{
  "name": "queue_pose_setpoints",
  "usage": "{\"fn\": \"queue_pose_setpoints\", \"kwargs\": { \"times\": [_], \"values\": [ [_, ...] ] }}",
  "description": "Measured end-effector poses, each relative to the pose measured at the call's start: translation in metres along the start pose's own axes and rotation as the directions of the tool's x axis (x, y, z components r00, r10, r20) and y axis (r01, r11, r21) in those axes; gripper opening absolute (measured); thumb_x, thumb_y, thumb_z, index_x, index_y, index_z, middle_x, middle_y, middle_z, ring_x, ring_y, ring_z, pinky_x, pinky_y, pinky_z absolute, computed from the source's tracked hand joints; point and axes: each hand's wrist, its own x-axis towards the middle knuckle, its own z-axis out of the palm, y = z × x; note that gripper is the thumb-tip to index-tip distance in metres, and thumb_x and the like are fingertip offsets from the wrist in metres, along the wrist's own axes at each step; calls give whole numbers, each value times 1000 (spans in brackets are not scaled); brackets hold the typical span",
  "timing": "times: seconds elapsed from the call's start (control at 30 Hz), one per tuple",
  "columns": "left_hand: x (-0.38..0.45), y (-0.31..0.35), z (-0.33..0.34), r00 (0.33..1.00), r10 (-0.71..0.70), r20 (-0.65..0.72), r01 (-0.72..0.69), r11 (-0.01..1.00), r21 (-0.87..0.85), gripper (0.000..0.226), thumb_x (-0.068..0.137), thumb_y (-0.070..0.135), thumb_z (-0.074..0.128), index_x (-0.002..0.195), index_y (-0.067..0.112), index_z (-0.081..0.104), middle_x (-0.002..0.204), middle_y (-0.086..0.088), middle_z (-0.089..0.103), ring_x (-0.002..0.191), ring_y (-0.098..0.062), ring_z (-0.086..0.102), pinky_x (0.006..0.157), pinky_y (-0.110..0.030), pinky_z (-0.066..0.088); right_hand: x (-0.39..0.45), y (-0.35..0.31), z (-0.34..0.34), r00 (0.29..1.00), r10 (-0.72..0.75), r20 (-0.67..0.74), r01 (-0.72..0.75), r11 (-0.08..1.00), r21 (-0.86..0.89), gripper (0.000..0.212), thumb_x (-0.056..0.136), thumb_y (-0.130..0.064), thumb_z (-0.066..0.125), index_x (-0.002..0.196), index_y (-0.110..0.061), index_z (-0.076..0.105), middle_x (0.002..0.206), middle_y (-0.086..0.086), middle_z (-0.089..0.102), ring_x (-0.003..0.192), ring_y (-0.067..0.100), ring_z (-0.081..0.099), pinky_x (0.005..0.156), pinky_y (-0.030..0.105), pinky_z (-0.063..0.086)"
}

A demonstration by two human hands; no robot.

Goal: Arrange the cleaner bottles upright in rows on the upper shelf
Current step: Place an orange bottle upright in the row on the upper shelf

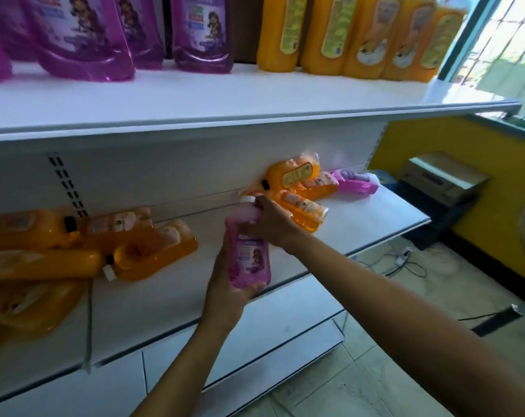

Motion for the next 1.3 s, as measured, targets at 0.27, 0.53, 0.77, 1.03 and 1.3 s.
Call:
{"fn": "queue_pose_setpoints", "kwargs": {
  "times": [0.27, 0.53, 0.77, 1.03, 1.3],
  "values": [
    [-45, 74, -19, 955, 281, 99, -287, 957, 51, 95, 77, 22, 81, 146, 49, 21, 141, 14, 40, 126, -1, 46, 83, -5, 47, -105, -70, -69, 963, 71, -258, 77, 848, 524, 65, 64, -13, 90, 119, -11, 55, 103, 7, 73, 88, 19, 74, 74, 30, 60],
    [-60, 147, -7, 799, 599, 51, -571, 731, 374, 121, 74, 50, 76, 153, 27, -12, 159, 0, 5, 146, -27, 17, 106, -53, 42, -176, -147, -107, 843, 114, -526, 225, 813, 537, 54, 76, -9, 83, 120, -20, 55, 114, 8, 64, 105, 25, 67, 84, 39, 61],
    [-39, 209, -37, 806, 578, 132, -588, 807, 57, 116, 69, 38, 85, 154, 32, 6, 144, 3, 34, 129, -16, 42, 99, -43, 50, -199, -204, -150, 928, 49, -370, 266, 610, 746, 50, 89, -2, 66, 136, -13, 51, 124, 13, 65, 107, 29, 70, 85, 43, 60],
    [-49, 252, -130, 770, 491, 408, -346, 858, -379, 74, 64, 39, 78, 134, 32, 53, 123, 5, 67, 114, -15, 64, 84, -25, 54, -182, -222, -155, 920, -363, -150, 392, 855, 339, 86, 85, -23, 74, 156, -29, 25, 155, -12, 41, 141, 3, 39, 116, 36, 36],
    [-58, 267, -184, 786, 415, 458, -315, 906, -282, 64, 64, 59, 76, 120, 29, 63, 120, -14, 64, 113, -34, 62, 96, -47, 53, -148, -256, -133, 846, -488, -215, 533, 772, 346, 67, 77, -16, 68, 139, -7, 46, 127, 11, 65, 119, 19, 64, 97, 32, 54]
  ]
}}
